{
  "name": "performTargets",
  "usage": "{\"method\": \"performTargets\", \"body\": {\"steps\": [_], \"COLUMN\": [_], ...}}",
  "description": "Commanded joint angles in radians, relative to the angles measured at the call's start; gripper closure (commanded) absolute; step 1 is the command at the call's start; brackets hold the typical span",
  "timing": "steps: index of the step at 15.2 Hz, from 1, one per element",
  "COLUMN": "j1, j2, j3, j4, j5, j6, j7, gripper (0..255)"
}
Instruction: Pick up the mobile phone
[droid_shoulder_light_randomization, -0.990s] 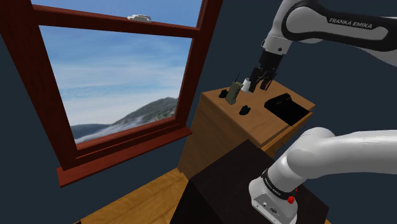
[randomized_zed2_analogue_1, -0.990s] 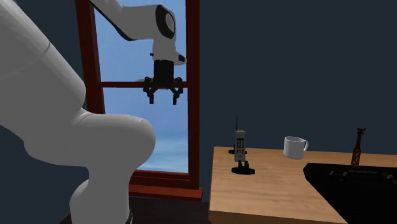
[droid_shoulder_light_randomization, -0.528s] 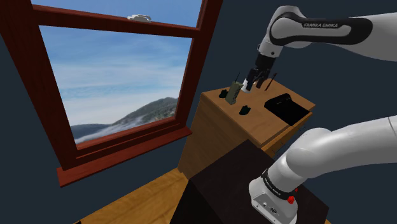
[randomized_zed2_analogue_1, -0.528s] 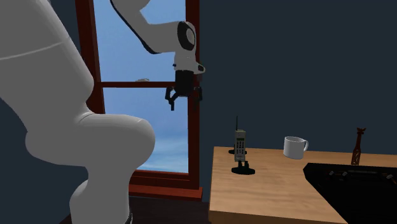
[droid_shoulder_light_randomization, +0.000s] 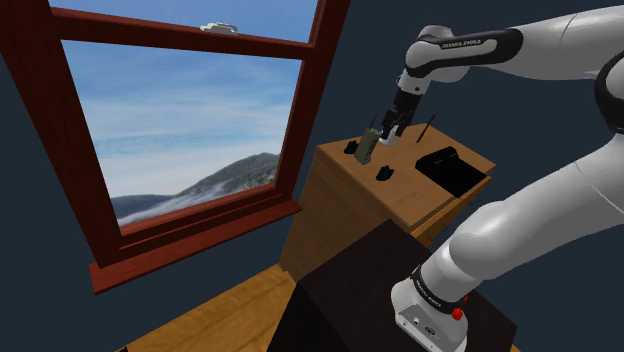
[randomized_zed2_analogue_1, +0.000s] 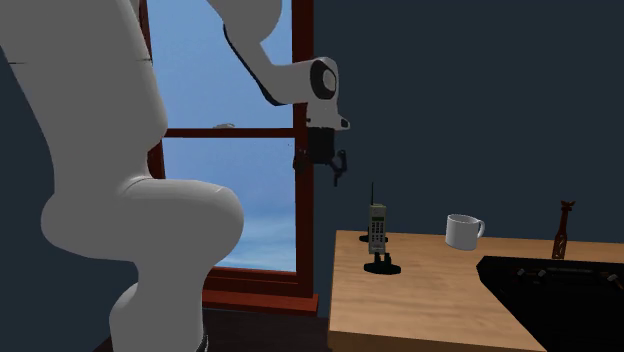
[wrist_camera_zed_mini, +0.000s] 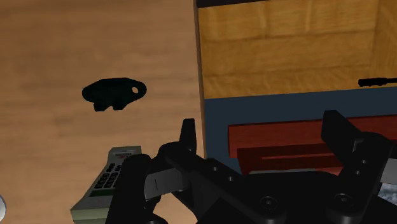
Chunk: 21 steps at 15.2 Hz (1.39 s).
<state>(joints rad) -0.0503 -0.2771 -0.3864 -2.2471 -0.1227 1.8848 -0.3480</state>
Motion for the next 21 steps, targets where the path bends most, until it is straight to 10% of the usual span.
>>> {"method": "performTargets", "body": {"steps": [1, 21], "j1": [-0.004, -0.205], "j2": [0.079, 0.798], "j3": [-0.032, -0.082], "j4": [0.052, 0.682], "j5": [0.018, 0.339], "j6": [0.029, 0.063], "j7": [-0.052, -0.427], "gripper": [0, 0]}}
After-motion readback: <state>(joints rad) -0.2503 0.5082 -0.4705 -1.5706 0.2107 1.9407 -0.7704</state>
